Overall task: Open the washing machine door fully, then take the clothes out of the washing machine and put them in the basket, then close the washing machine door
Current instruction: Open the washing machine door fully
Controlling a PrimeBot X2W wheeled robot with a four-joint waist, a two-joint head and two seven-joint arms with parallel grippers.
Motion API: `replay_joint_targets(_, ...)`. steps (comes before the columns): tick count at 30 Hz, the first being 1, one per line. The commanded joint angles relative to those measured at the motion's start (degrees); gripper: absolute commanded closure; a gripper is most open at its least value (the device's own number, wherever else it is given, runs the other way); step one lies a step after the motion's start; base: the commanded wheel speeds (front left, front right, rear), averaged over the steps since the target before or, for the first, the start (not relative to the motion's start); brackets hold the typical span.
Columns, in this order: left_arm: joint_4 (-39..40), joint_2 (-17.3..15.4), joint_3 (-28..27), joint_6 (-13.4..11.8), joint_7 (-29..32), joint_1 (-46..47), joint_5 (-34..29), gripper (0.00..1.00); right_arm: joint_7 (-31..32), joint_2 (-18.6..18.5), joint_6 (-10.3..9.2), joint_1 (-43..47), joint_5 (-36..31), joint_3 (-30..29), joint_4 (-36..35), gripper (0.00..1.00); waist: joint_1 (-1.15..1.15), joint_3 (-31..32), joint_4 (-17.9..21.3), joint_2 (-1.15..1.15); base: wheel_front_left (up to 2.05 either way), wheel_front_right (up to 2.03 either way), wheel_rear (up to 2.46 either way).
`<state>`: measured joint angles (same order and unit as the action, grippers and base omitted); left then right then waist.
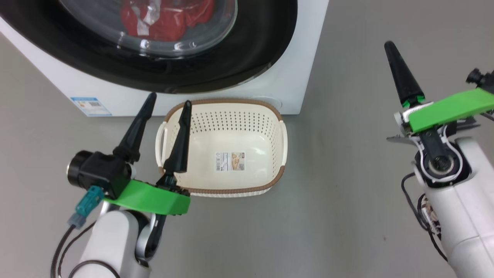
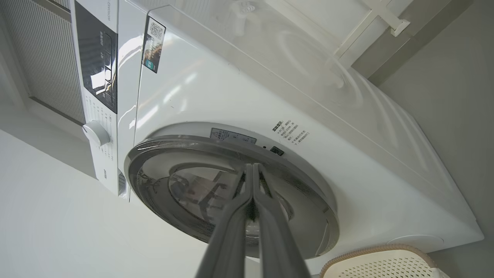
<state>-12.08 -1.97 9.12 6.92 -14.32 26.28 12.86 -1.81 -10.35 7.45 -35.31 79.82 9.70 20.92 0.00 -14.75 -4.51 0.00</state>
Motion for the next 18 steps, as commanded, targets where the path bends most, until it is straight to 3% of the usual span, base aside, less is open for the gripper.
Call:
replay_joint_targets(1, 1.93, -0.91, -1.50, -0.33, -0.68, 1.80, 0.28, 0.00, 0.54, -0.01, 0.03, -1.58, 0.94, 0.54, -1.68, 1.00, 0.00, -1.49, -0.96, 0.00, 0.00, 0.00, 0.00)
replay_joint_targets(10, 5.65, -0.91, -0.37, -0.44, -0.68, 2.90, 0.23, 0.00, 11.68, -0.89, 0.03, -8.90, 13.21, -2.40, 0.26, 1.00, 0.00, -5.90, -2.32, 0.00, 0.00, 0.00, 0.00)
replay_joint_targets(18, 8.49, -0.91, 0.84, -0.60, -0.68, 3.35, 0.11, 0.00, 17.77, -2.23, 0.03, -16.49, 16.73, -4.23, 3.61, 1.00, 0.00, -9.67, -3.94, 0.00, 0.00, 0.00, 0.00)
